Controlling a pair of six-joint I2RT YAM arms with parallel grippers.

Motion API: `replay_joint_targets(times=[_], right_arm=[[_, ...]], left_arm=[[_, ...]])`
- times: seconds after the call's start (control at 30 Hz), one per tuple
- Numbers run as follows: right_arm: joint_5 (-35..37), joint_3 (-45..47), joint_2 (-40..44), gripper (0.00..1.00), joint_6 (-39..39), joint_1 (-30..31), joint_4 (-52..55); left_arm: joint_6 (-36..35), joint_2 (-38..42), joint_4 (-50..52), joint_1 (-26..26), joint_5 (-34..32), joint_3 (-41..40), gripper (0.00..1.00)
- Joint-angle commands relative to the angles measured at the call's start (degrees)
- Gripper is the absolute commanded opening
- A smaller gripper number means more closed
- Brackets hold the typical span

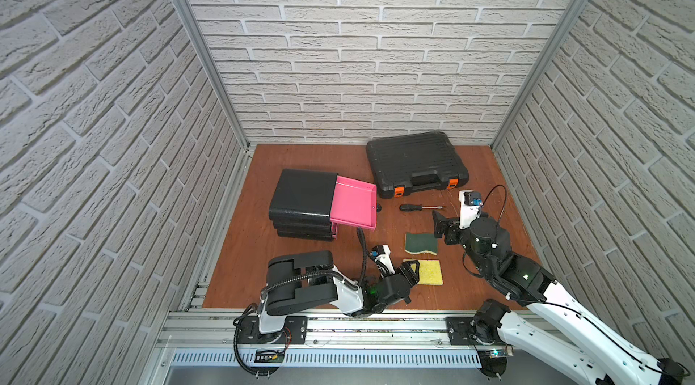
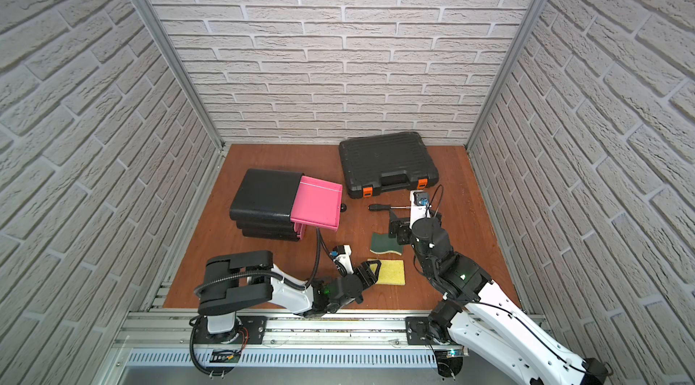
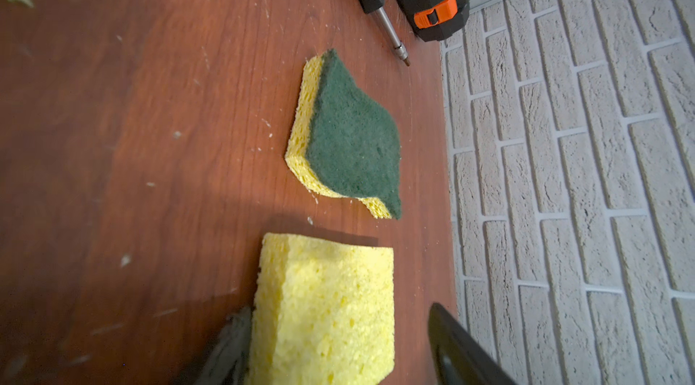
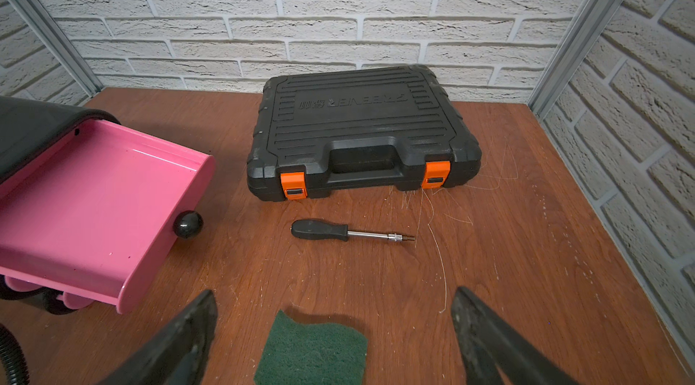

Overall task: Take the sponge out of the drawer
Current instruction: Place the sponge at the center of the board, then close the drawer of the storage box.

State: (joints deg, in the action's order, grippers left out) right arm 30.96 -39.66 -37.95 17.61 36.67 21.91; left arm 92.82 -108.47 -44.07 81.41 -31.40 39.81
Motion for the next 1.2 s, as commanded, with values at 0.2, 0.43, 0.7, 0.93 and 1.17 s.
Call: replay_joint_targets(times=[0.2, 0.43, 0.7, 0.93, 1.17], right_arm=[[-0.4, 0.8, -0.4, 0.96, 0.3, -0.6, -1.0], [-0.6, 0.8, -0.9, 0.96, 0.3, -0.9, -0.9], [-5.6, -0.5, -5.7, 0.96, -0.1, -1.4, -1.1], [-6.8, -3.7, -13.1, 0.96, 0.1, -1.5, -0.3], [-7.7, -7.1, -17.4, 0.95, 1.0, -1.6, 1.2]], left_arm=[[-3.1, 5.5, 15.4, 1.1, -2.7, 2.7, 0.97], [-9.3, 9.9, 21.9, 2.0, -6.3, 4.9, 0.98], [-29.0, 23.9, 32.7, 1.7, -6.6, 7.4, 0.98], [-43.4, 37.7, 48.7, -3.3, -0.6, 9.8, 0.98], [-52.8, 49.6, 56.6, -12.2, 0.5, 8.4, 0.98]])
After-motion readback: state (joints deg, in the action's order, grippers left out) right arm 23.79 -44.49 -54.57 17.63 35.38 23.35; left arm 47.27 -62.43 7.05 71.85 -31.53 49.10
